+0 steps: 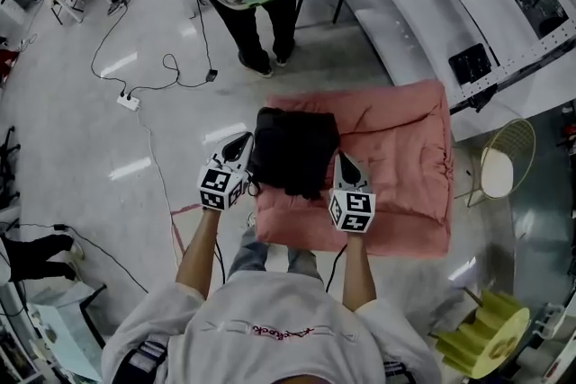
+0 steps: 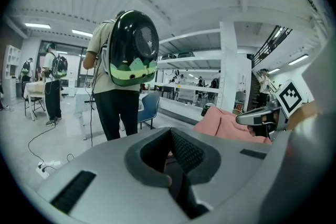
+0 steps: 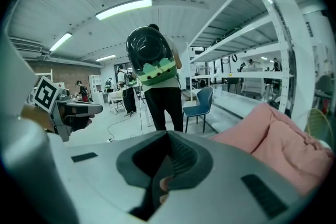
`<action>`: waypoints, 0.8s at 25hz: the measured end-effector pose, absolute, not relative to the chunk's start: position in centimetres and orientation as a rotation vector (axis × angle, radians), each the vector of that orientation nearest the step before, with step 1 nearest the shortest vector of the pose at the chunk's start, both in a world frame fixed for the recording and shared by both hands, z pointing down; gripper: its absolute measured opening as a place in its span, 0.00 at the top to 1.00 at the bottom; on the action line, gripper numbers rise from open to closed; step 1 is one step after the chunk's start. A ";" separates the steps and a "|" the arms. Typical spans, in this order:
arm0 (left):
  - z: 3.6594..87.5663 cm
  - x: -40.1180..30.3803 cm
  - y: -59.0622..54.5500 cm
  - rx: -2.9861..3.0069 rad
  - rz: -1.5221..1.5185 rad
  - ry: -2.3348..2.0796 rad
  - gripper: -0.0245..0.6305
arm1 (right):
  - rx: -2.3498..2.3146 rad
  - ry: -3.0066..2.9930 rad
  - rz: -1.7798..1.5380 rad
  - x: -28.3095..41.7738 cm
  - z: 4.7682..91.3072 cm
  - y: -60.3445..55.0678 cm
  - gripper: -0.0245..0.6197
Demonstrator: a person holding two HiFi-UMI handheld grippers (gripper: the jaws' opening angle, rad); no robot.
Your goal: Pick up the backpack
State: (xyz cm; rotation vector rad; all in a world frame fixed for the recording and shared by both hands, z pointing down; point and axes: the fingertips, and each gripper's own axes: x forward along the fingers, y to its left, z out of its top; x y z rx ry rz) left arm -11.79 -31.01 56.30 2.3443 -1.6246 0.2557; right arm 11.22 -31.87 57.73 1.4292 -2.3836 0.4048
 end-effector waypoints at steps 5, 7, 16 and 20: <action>59.0 -11.5 -31.1 2.317 0.275 -1.601 0.95 | 1.404 -2.360 0.454 10.9 60.8 -31.6 0.93; 60.3 -11.3 -31.0 2.304 0.290 -1.587 0.95 | 1.396 -2.344 0.484 10.9 62.2 -31.4 0.93; 66.9 -10.5 -30.1 2.236 0.348 -1.534 0.95 | 1.335 -2.298 0.590 11.3 68.9 -29.5 0.93; 69.8 -10.4 -29.3 2.203 0.370 -1.516 0.95 | 1.313 -2.260 0.635 11.3 72.1 -28.3 0.93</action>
